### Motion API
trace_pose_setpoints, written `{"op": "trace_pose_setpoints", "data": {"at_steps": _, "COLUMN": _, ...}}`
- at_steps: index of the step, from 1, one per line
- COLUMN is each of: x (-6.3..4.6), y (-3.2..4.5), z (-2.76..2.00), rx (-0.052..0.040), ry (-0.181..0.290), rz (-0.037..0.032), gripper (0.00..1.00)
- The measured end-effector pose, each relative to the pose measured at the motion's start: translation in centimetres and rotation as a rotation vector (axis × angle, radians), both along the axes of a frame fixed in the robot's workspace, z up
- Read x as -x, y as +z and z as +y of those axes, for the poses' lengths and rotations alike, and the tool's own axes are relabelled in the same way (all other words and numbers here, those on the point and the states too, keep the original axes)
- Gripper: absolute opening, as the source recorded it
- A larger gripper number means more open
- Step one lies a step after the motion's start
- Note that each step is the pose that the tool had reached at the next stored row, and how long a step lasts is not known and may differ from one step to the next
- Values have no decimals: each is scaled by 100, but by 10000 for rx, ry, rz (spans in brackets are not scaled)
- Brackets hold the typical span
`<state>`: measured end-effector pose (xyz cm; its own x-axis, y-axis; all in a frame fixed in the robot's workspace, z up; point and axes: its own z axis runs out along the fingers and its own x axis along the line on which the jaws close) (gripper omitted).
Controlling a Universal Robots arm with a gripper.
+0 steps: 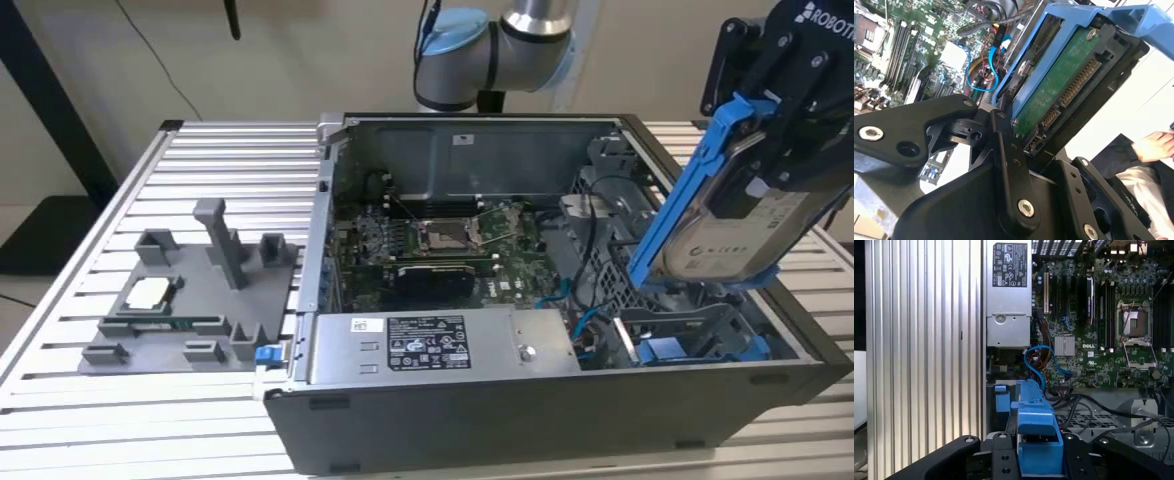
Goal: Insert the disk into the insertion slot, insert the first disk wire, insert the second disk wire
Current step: 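Insert the disk into the insertion slot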
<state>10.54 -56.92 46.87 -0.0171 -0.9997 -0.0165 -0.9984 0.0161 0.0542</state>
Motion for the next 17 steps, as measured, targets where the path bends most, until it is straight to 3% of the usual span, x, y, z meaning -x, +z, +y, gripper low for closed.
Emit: {"op": "trace_pose_setpoints", "data": {"at_steps": 17, "x": 0, "y": -36, "z": 0, "rx": 0, "ry": 0, "rz": 0, "gripper": 33}}
